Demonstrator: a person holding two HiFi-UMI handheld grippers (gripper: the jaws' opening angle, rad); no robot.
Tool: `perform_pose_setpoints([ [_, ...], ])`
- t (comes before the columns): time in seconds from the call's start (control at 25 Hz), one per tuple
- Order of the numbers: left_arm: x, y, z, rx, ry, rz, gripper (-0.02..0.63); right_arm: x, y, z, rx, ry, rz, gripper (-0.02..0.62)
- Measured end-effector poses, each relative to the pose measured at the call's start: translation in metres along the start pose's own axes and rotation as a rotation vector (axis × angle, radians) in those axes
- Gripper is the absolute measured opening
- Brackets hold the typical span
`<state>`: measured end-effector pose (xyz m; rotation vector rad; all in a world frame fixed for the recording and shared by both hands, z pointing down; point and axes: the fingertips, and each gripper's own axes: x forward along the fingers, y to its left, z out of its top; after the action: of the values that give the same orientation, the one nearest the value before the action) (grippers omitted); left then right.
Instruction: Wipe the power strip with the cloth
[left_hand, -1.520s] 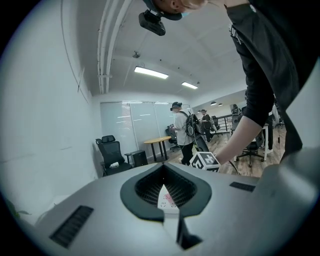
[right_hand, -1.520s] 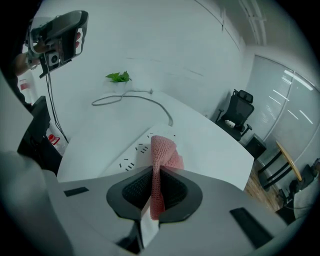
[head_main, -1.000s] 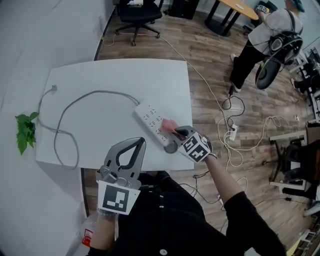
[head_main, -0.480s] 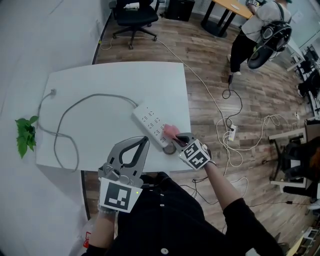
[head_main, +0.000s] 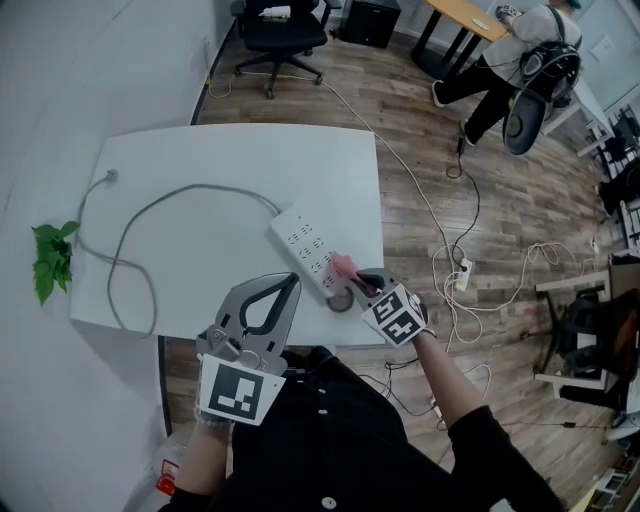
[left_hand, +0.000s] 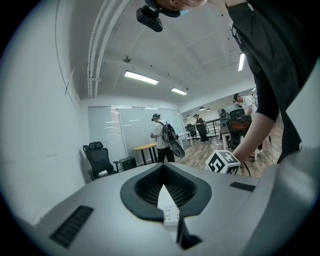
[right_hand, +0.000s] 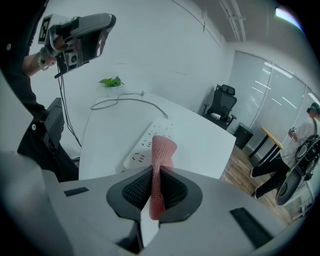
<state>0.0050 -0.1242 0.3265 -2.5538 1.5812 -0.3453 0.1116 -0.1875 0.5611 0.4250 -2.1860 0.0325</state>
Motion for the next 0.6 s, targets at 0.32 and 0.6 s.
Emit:
perform_pose_setpoints([
  [0.32,-0.006,0.006,0.000,0.000,-0.006,0.038,0.014,-0.020,-0.029,0.050,-0.101,-0.085,-0.049,0.049],
  [0.6,-0.021,0.017,-0.002,-0.006,0.010,0.110,0.014,-0.007,-0.045,0.108,-0.228,-0.140,-0.040,0.051],
])
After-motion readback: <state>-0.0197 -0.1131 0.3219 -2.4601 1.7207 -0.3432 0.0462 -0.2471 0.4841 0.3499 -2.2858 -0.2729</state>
